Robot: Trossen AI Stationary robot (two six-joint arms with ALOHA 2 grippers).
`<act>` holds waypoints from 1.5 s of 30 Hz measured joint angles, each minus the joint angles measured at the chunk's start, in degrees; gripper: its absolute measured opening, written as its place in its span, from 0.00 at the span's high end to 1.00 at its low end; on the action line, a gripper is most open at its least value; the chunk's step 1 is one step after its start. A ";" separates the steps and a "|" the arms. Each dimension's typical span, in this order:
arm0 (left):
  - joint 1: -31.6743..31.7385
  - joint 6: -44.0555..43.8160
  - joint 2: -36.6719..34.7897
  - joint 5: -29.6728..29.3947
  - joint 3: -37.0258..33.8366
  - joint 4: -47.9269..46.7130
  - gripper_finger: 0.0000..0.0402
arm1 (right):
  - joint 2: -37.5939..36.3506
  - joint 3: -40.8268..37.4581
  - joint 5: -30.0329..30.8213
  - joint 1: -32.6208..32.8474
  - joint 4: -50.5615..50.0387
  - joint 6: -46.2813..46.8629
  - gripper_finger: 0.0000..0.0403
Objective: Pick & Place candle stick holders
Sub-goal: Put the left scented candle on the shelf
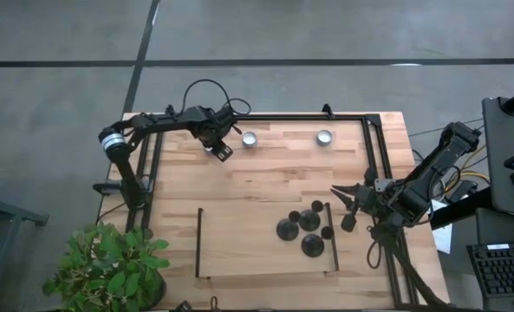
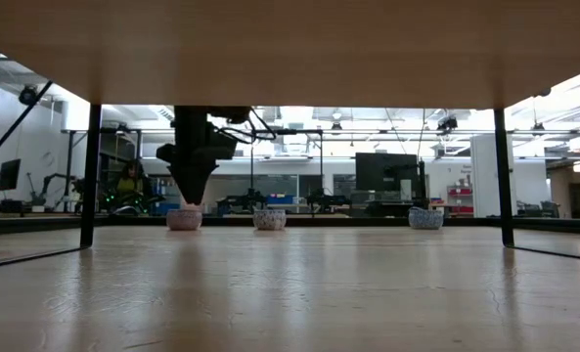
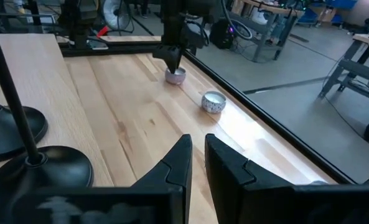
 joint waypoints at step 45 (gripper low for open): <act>-2.00 2.52 -7.79 5.10 1.33 -2.01 1.00 | 0.04 -0.02 0.01 0.00 0.09 0.00 0.90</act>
